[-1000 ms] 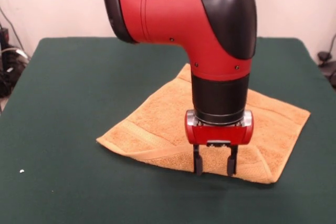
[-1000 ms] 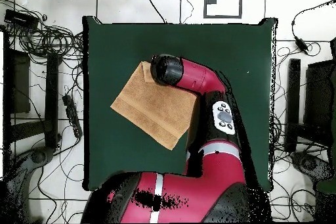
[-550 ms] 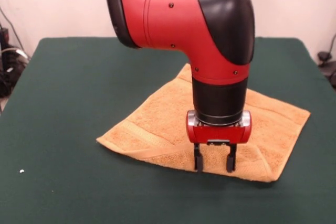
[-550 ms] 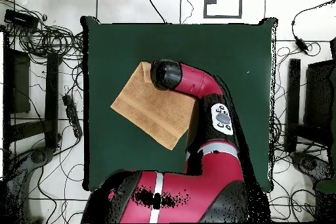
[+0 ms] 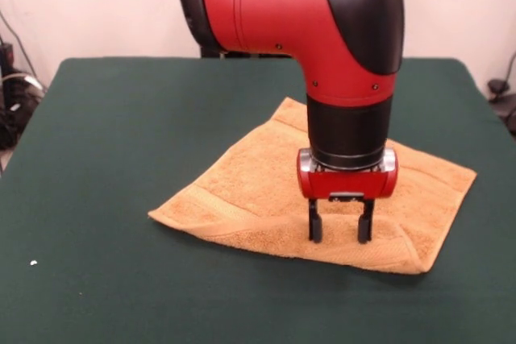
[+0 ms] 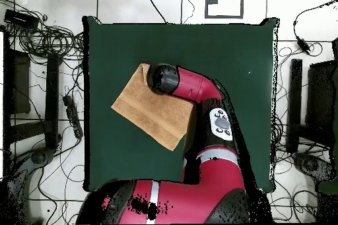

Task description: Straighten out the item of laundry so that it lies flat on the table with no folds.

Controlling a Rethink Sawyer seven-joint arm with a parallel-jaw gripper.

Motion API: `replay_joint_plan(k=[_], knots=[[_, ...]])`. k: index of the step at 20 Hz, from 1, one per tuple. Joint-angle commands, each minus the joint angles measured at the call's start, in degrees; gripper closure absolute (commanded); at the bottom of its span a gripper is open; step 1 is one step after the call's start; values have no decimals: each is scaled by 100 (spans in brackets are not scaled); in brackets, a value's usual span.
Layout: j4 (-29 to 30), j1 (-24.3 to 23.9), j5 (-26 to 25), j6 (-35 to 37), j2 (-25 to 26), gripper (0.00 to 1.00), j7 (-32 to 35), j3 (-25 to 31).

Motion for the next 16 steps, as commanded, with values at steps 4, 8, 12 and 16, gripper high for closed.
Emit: replay_joint_plan(k=[4,8,12,16], knots=[[780,151,340,-123,63,0,1430,562],[778,139,346,-313,171,0,1445,621],[640,115,358,-526,392,0,1424,693],[554,108,383,-665,531,0,1426,733]])
